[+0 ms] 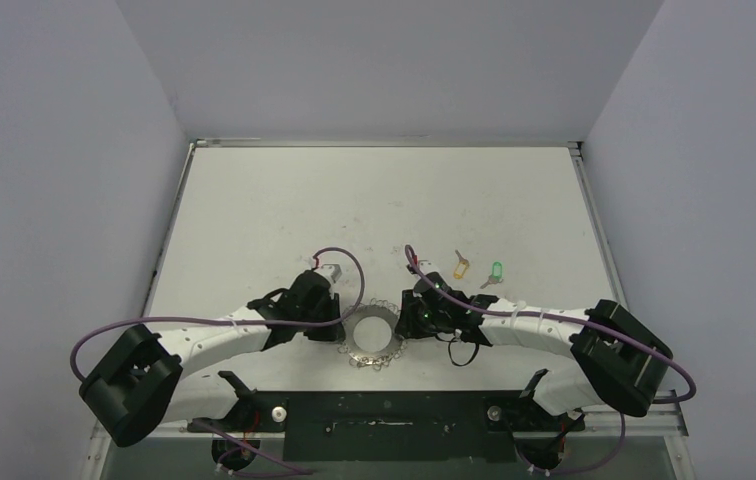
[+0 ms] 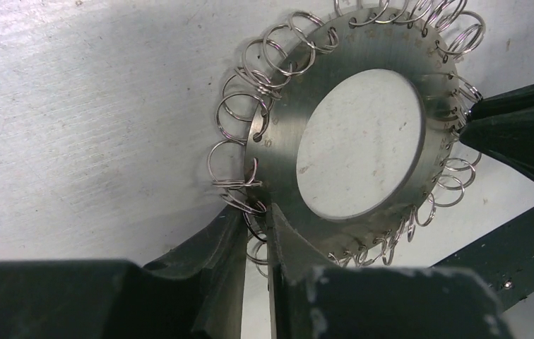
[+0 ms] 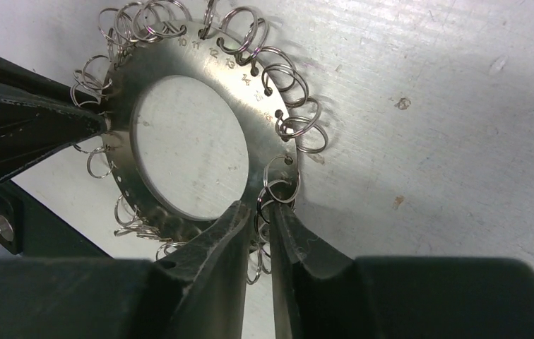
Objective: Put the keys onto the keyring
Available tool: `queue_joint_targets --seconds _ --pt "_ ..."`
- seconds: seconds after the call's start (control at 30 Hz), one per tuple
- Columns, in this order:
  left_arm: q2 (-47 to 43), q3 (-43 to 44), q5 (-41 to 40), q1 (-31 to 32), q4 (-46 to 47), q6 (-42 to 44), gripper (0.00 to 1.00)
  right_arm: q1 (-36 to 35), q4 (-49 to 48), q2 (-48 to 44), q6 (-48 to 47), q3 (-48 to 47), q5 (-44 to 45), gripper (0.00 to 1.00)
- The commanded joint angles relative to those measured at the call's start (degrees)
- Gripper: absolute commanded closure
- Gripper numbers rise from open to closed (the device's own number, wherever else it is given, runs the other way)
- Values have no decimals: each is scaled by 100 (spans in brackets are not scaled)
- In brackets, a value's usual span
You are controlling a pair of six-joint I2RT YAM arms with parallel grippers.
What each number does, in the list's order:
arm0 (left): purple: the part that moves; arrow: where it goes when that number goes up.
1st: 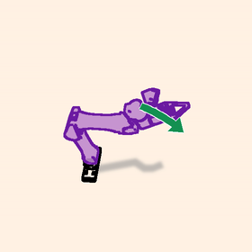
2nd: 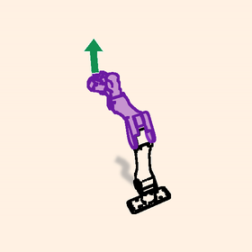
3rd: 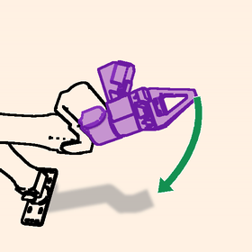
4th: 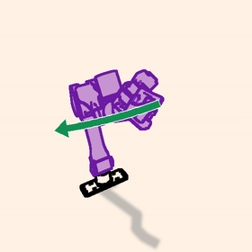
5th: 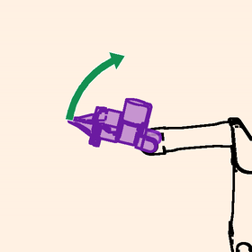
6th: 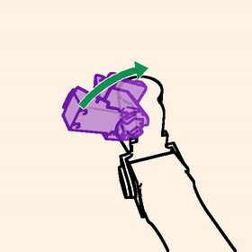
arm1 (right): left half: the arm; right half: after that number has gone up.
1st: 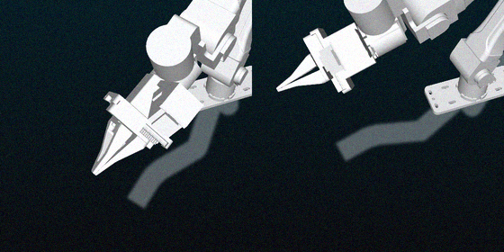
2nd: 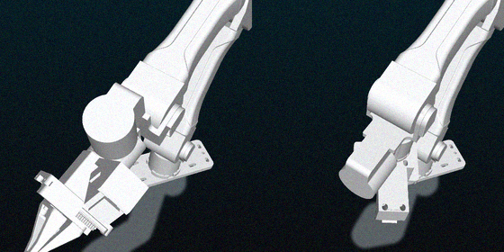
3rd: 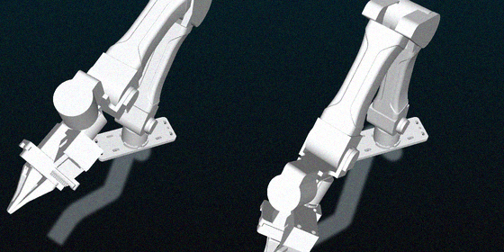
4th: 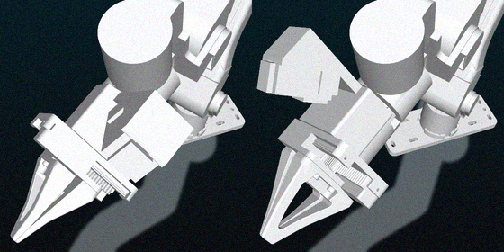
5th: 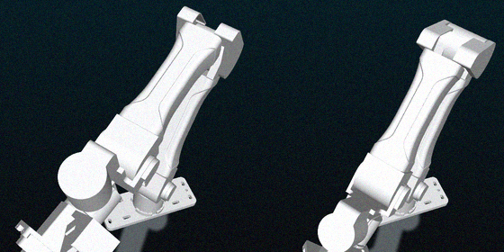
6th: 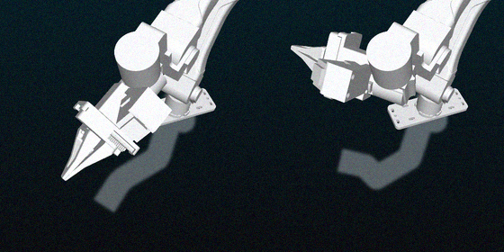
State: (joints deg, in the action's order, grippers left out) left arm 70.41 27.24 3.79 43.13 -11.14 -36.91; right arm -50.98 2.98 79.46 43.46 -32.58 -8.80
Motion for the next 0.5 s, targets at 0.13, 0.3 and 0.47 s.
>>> queue_joint_targets --seconds 0.13,0.3,0.47 --pt "-162 -132 210 41 411 -136 91 174 -238 92 -156 -233 163 86" --pt "-414 -199 96 55 271 -143 91 292 -93 111 -301 -356 295 84" --pt "-745 -228 -83 55 26 -133 87 367 388 -17 -557 -559 591 80"
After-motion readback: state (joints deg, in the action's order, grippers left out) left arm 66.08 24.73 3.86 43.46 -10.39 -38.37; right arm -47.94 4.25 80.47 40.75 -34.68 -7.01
